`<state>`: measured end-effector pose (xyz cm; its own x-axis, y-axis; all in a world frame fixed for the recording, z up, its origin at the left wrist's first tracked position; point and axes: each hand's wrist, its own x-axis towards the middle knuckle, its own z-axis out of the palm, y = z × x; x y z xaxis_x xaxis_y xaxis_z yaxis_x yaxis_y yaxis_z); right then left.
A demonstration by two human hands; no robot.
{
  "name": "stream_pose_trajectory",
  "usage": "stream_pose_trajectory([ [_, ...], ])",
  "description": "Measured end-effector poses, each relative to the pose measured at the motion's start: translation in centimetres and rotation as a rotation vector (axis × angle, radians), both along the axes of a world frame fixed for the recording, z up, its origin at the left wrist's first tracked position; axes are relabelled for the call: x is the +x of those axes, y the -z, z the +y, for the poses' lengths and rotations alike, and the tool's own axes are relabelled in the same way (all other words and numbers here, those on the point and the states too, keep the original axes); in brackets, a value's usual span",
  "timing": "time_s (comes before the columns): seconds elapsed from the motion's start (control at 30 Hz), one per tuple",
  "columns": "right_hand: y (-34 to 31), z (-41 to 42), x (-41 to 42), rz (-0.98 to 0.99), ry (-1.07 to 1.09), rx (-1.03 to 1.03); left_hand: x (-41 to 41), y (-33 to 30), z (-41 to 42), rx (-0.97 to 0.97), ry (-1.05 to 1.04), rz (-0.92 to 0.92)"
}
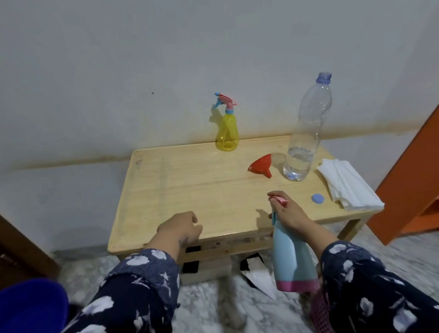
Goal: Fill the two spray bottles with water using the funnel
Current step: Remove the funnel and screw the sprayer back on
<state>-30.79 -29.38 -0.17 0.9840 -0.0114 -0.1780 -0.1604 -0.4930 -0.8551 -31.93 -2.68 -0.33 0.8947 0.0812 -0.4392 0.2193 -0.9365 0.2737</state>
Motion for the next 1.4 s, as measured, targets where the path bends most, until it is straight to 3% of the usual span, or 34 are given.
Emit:
stream_pose_trajectory([
  [0.3,1.0,-1.2,-1.0,-0.072,0.021,-0.134,-2.3,0.2,-1.5,-0.027,-0.052,-0.023],
  [0.5,0.6,1.6,-1.9,-0.074,-0.187,-0.166,-3.4,0.0,-1.3,-0.005,-0.094,-0.082],
  [0.87,0.2,5.9,-2.8,-0.063,-0.393,0.048,-4.7,-0.4,0.0,0.006,-0.13,-0.077],
  [1.1,0.0,6.3,-2.0,-0.153,-0.351,-0.001,-4.6,-0.9,-0.1,-0.007,-0.142,-0.092],
  [1.3,-3.7,7.0,-0.4,-0.266,-0.265,0.178,-4.0,-2.5,-2.3,-0.147,-0.13,-0.154],
  [1.4,-6.3,7.5,0.9,-0.376,-0.244,0.242,-3.8,-4.1,-4.4,-0.358,-0.121,-0.218],
])
